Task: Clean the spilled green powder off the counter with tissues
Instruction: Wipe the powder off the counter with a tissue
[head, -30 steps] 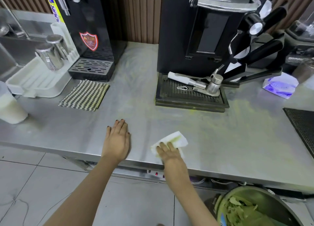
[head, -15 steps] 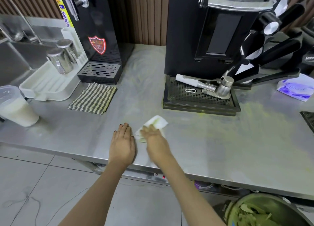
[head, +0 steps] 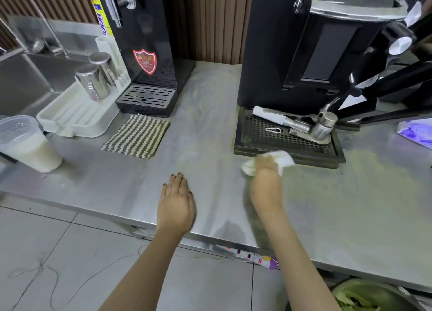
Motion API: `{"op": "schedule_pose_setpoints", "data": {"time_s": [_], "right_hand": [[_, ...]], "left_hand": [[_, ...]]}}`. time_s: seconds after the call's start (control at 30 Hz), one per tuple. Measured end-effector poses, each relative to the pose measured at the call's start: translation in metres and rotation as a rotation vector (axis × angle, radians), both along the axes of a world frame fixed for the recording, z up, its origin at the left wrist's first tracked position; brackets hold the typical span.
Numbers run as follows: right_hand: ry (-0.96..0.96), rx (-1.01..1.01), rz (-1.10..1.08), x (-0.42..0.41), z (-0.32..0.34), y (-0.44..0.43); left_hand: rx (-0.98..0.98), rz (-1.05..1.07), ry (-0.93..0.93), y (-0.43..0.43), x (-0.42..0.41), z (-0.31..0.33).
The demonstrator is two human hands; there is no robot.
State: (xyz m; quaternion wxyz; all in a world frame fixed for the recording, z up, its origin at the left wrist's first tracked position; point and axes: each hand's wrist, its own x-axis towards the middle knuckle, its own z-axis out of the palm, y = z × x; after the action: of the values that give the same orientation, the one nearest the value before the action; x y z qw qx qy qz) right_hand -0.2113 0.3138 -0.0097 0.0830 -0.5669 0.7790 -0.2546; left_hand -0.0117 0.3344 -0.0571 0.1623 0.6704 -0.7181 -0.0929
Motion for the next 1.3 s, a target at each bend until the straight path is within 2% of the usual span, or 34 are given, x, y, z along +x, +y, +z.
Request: {"op": "schedule_pose_setpoints", "data": {"time_s": [0.07,0.13,0.3,0.4,0.6,0.7,0.8,0.87,0.93,1.0,1.07,1.13,1.2,1.3], "right_hand": [[0.034,-0.067,0.309,0.038,0.013,-0.025],[0.053,-0.047,0.429,0.064,0.014,-0.069],[0.166,0.285,0.496,0.076,-0.005,-0.147],[0.243,0.240,0.499,0.072,-0.020,-0.148],[0.187,0.124,0.548,0.039,-0.043,-0.070],[0.078,0.135,0.452,-0.001,-0.046,-0.017],[-0.080,0.131,0.104,-0.058,-0.034,0.003],[-0.049,0.152,-0.082,-0.080,-0.027,0.005],[-0.060,0.202,-0.153,-0.068,-0.022,0.005],[-0.050,0.276,0.009,-0.032,-0.022,0.003],[-0.049,0.233,0.335,0.005,-0.030,0.001],[-0.010,0.165,0.502,0.013,-0.035,-0.009],[-0.051,0.155,0.425,-0.004,-0.039,-0.019],[-0.057,0.261,0.222,-0.055,-0.044,-0.024]], "left_hand": [[-0.003,-0.008,-0.002,0.000,0.000,-0.001],[-0.004,-0.017,-0.002,-0.001,0.001,-0.001],[-0.010,-0.017,0.004,-0.001,0.001,-0.002],[-0.013,-0.016,-0.001,-0.002,0.002,-0.003],[-0.011,-0.026,-0.023,-0.001,0.002,-0.002],[-0.005,-0.030,-0.023,-0.001,0.002,-0.002],[-0.003,-0.027,-0.026,-0.001,0.002,-0.002],[-0.004,-0.025,-0.026,-0.001,0.002,-0.002],[0.002,-0.025,-0.034,-0.001,0.002,-0.001],[0.007,-0.025,-0.040,-0.001,0.001,0.000],[0.009,-0.025,-0.034,-0.002,0.001,0.001],[0.008,-0.030,-0.028,-0.001,0.001,0.002],[0.002,-0.029,-0.023,-0.001,0.001,0.001],[0.018,-0.043,-0.031,0.000,0.002,0.001]]}}
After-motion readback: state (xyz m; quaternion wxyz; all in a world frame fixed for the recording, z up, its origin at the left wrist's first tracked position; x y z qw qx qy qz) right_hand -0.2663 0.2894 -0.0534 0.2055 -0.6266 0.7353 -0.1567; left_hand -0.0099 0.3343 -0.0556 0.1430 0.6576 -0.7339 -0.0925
